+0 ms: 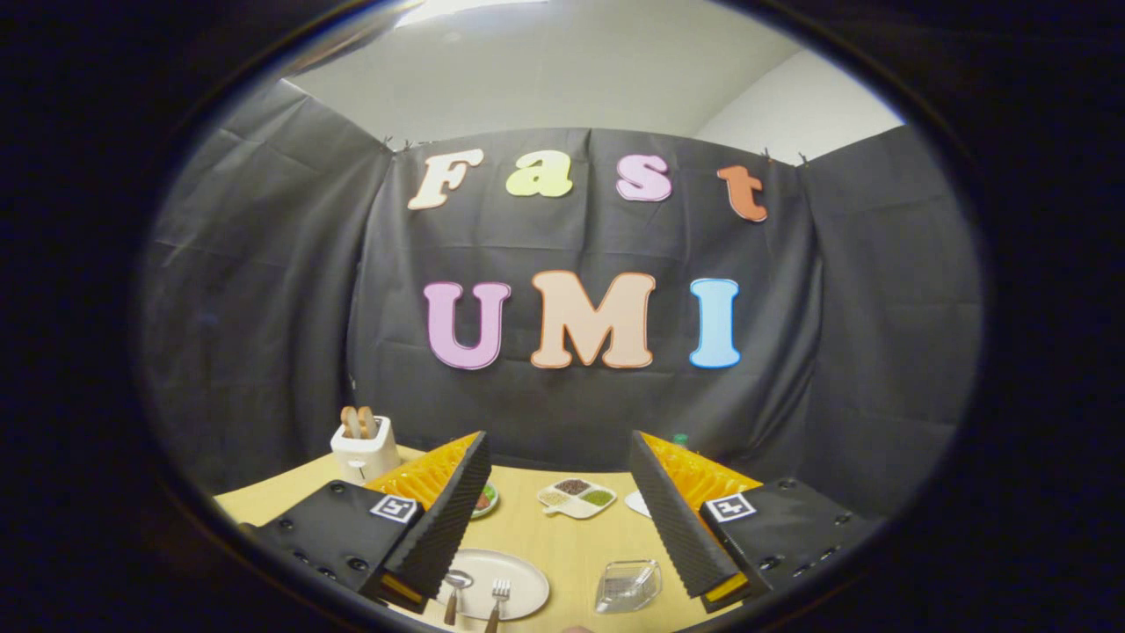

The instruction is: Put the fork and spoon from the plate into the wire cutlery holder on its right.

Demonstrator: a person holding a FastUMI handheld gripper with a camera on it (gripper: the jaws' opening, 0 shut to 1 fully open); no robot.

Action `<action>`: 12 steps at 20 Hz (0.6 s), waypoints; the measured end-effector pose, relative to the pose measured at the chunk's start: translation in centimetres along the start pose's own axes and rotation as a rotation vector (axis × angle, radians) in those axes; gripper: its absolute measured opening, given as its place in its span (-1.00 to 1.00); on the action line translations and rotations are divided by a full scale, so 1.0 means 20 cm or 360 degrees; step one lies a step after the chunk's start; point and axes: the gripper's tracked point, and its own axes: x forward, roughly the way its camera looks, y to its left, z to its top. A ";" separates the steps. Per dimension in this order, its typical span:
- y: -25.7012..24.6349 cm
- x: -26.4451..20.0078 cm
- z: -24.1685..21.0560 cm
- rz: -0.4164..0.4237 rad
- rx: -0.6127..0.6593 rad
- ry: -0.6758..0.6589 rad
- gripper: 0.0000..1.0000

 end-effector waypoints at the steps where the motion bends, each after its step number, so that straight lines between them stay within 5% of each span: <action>1: 0.01 0.00 -0.02 0.0011 -0.0002 0.0026 1.00; 12: 0.15 0.03 -0.45 0.0162 -0.0080 0.0507 1.00</action>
